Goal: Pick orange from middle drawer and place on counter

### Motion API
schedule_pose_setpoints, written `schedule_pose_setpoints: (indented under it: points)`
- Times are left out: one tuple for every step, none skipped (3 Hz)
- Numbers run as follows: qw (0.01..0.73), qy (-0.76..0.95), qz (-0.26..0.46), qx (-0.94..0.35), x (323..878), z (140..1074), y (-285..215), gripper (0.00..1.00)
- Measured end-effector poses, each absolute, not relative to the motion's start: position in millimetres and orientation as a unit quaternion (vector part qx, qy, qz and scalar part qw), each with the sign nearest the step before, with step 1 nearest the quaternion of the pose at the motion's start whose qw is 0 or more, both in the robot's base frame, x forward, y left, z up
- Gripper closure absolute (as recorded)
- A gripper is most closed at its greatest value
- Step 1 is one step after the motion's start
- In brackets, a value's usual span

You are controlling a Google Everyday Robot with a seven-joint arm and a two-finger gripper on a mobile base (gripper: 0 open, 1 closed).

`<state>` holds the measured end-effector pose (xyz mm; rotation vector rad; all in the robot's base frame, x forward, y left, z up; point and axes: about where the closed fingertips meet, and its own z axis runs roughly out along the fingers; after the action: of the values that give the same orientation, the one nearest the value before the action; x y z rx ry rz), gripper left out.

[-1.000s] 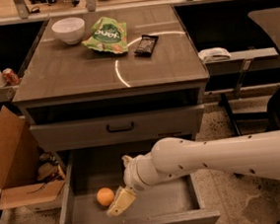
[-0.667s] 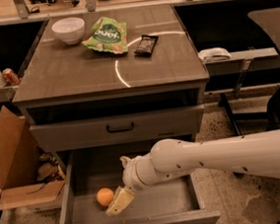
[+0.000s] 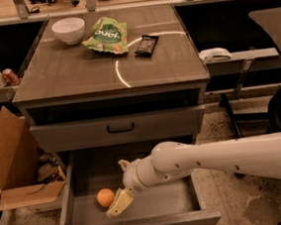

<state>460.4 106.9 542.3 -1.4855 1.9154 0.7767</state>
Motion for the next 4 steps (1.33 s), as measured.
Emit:
schedule_pose_setpoints:
  points:
    - [0.297, 0.71, 0.29, -0.569, 463.8, 533.2, 109.3, 0.0]
    - [0.311, 0.68, 0.299, -0.593, 472.6, 521.7, 114.3, 0.0]
    - [0.327, 0.654, 0.311, -0.607, 484.5, 509.7, 119.3, 0.0]
    - [0.338, 0.644, 0.314, -0.61, 493.3, 492.8, 124.5, 0.0]
